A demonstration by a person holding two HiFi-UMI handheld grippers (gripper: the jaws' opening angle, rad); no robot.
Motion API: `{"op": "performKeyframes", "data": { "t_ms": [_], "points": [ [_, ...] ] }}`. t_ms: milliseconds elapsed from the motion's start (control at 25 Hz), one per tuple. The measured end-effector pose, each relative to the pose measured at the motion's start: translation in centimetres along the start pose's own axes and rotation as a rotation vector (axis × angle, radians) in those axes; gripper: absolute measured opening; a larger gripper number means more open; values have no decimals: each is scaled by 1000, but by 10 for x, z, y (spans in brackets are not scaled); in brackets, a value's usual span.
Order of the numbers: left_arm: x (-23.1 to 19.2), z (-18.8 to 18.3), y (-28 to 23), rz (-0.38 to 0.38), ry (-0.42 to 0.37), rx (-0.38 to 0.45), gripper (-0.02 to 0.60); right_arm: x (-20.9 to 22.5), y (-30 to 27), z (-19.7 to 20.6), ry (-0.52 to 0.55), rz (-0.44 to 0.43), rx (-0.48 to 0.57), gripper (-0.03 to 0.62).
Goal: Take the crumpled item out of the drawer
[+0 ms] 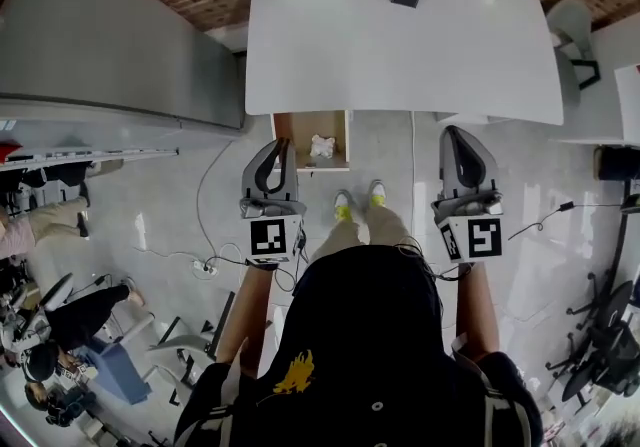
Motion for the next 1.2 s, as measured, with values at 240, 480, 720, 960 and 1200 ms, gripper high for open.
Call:
{"op": "performKeyframes", "data": {
  "t_ms": [240, 480, 720, 960, 1200],
  "points": [
    [1, 72, -35, 74, -3, -181, 182, 6, -24, 47, 10, -25, -86, 29],
    [5, 168, -67, 152, 59, -398, 341, -15, -45, 76, -43, -66, -143, 29],
    [23, 293, -109, 235, 69, -634, 341, -24, -73, 144, -47, -101, -215, 29],
    [47, 412, -150, 366, -24, -849, 341, -36, -108, 231, -59, -102, -288, 29],
    [58, 506, -200, 473, -115, -1000, 335, -52, -123, 284, -111, -130, -335, 28]
  ]
}}
Point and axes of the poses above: the fingertips, and each gripper's own axes: y backward along the fingers, x to its right, z out of its underside, the point moved 7 cm from there along y, backward along the fingers, and after that the axes turned 7 degrees about -x, right-handed, at the moved point
